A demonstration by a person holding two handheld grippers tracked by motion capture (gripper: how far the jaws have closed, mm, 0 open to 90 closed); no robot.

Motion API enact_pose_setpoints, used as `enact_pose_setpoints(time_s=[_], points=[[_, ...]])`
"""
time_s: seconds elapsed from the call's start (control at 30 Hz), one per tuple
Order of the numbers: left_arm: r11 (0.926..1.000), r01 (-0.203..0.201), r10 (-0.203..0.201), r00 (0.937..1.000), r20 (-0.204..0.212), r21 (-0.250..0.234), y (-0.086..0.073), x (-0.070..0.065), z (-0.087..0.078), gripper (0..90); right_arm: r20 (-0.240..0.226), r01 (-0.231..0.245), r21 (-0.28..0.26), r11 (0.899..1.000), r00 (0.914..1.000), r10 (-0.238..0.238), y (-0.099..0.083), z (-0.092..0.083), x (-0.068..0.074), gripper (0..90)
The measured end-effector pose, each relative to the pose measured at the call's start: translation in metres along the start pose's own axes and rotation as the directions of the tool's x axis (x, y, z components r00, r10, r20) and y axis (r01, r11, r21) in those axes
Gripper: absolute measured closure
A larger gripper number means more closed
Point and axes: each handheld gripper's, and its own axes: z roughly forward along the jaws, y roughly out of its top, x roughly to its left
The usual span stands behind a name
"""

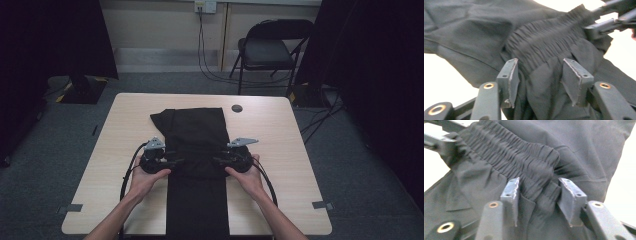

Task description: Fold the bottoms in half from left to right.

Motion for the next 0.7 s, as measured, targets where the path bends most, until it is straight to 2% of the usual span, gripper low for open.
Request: enact_pose_setpoints(time_s=[0.13,0.27,0.3,0.4,0.5,0.57,0.63,0.7], points=[[0.9999,0.008,-0.008,0.9999,0.01,0.013,-0.001,0.003,0.004,41.6,-0.026,0.031,-0.003,1.0,0.9992,-0.032,0.001,-0.01,0.008,62.5],[0.9994,-0.022,0.02,0.9988,0.045,0.028,-0.001,-0.004,0.003,41.6,-0.038,0.06,0.001,0.998,0.9975,-0.06,-0.006,-0.018,0.016,61.4],[0.9995,-0.022,0.021,0.9984,0.052,0.024,0.0,-0.007,0.001,41.9,-0.044,0.06,0.002,0.998,0.9972,-0.06,-0.009,-0.021,0.017,60.6],[0.9971,-0.07,0.067,0.9947,0.077,0.031,0.001,-0.015,-0.007,42.6,-0.059,0.074,0.005,0.997,0.9956,-0.073,-0.014,-0.031,0.021,57.8],[0.9969,-0.076,0.074,0.9922,0.101,0.018,0.001,-0.02,-0.017,41.4,-0.077,0.083,0.007,0.997,0.9936,-0.082,-0.019,-0.041,0.024,52.9],[0.9956,-0.094,0.093,0.9913,0.093,0.005,0.0,-0.024,-0.023,40.8,-0.071,0.085,0.014,0.996,0.9939,-0.084,-0.023,-0.044,0.026,49.4],[0.9958,-0.092,0.091,0.9903,0.106,0.004,-0.001,-0.025,-0.024,38.9,-0.084,0.074,0.022,0.997,0.9939,-0.072,-0.029,-0.045,0.027,46.6],[0.9951,-0.099,0.098,0.9895,0.106,0.001,-0.003,-0.025,-0.023,37.4,-0.079,0.088,0.03,0.996,0.9932,-0.086,-0.031,-0.045,0.029,44.7]])
